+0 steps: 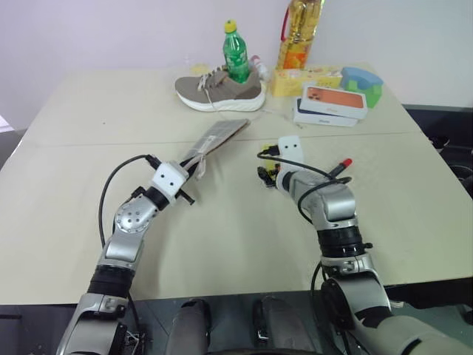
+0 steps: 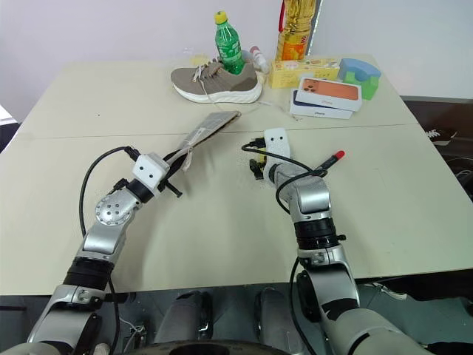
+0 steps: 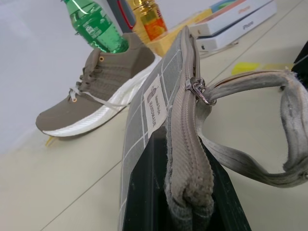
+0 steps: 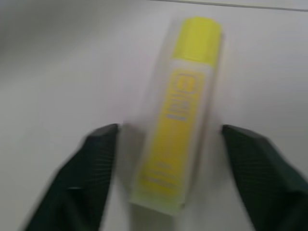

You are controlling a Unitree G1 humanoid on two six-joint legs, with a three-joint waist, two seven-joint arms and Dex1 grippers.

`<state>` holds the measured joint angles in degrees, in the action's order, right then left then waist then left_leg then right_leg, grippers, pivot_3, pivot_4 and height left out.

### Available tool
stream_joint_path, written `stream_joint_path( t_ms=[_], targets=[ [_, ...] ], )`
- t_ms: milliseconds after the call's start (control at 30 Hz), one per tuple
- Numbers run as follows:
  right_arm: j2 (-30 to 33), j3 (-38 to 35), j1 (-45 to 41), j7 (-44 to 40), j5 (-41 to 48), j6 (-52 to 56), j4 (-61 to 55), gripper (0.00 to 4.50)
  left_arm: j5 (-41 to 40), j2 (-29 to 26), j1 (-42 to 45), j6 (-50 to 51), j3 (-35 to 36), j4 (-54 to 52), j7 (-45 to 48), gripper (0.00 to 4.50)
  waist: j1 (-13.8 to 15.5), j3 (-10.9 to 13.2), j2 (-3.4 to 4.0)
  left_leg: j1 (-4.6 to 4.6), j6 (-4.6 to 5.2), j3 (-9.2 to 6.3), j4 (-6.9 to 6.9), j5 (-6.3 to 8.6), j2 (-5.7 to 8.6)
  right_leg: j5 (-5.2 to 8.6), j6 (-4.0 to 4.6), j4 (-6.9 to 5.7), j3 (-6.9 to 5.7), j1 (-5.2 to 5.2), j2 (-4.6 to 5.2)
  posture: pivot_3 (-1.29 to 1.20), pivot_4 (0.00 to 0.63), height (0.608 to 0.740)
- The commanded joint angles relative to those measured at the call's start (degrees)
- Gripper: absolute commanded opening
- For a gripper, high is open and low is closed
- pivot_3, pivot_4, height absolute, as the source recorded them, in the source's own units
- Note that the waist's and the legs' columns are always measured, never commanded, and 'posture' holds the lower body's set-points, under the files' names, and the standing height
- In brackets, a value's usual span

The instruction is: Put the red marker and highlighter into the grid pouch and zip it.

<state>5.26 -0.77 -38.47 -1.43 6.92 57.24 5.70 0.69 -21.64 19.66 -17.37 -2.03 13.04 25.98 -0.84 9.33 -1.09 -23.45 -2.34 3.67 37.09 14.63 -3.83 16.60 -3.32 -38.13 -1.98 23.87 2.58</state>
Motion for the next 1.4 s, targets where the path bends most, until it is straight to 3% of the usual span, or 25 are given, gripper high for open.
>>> stream_joint_path(
  t_ms=[33, 67, 133, 267, 400, 533, 1400],
  targets=[
    [-0.09, -0.65, 0.55, 0.57, -0.38, -0.74, -3.66, 1.27, -0.49, 0.73, -0.05, -1.06, 0.3, -0.37, -0.46, 0.0, 0.0, 0.0, 0.0, 0.0, 0.0, 0.0, 0.0, 0.0, 0.0, 0.0, 0.0, 0.0, 0.0, 0.0, 0.0, 0.0, 0.15, 0.74],
    [0.7, -0.26, 0.96, -0.42, -0.14, -1.17, -4.94, 0.83, -0.67, 0.87, 0.05, -1.02, 0.33, -0.41, -0.4, 0.0, 0.01, 0.0, 0.0, 0.0, 0.0, 0.0, 0.0, 0.0, 0.0, 0.0, 0.0, 0.0, 0.0, 0.0, 0.0, 0.0, 0.15, 0.74],
    [2.44, 0.85, 1.66, -1.91, -0.36, -1.65, -7.12, 0.87, -0.97, 1.1, 0.22, -1.03, 0.38, -0.55, -0.07, 0.0, 0.03, 0.0, 0.0, -0.01, 0.0, 0.0, 0.0, 0.0, 0.0, 0.0, 0.0, 0.01, 0.0, 0.0, 0.0, 0.0, 0.15, 0.74],
    [16.93, 7.38, 6.03, -12.0, -3.38, -7.33, -18.71, 0.87, -3.74, 1.3, 0.75, -0.64, 0.04, -1.49, 3.5, 0.0, 0.3, 0.01, 0.01, -0.07, 0.0, -0.01, 0.01, 0.0, 0.05, 0.0, -0.02, 0.04, -0.01, 0.02, 0.05, 0.0, 0.15, 0.74],
    [26.14, 5.08, 9.18, -20.33, -0.3, -10.64, -27.5, 0.87, -5.31, 1.6, 1.16, -0.36, -0.28, -2.26, 5.88, 0.0, -0.09, 0.02, 0.0, -0.08, 0.01, -0.02, 0.0, 0.01, 0.1, 0.01, -0.06, 0.09, 0.0, 0.02, 0.04, 0.0, 0.15, 0.74],
    [27.17, 2.41, 9.25, -22.91, 2.7, -8.05, -31.55, 0.87, -5.59, 2.45, 1.95, -0.15, -0.67, -2.14, 6.6, 0.0, -0.26, 0.02, 0.0, 0.05, 0.02, -0.09, -0.02, 0.01, -0.03, 0.0, -0.04, -0.01, 0.05, 0.01, -0.2, 0.0, 0.15, 0.74],
    [25.33, 4.46, 7.23, -22.13, 2.59, -4.55, -31.85, 0.87, -5.28, 4.38, 2.5, 2.06, -1.77, -4.75, 7.09, 0.0, 0.21, 0.02, 0.0, -0.02, 0.02, -0.09, 0.02, 0.01, 0.05, -0.01, -0.04, 0.03, 0.07, 0.01, -0.07, 0.0, 0.15, 0.74]
  ],
)
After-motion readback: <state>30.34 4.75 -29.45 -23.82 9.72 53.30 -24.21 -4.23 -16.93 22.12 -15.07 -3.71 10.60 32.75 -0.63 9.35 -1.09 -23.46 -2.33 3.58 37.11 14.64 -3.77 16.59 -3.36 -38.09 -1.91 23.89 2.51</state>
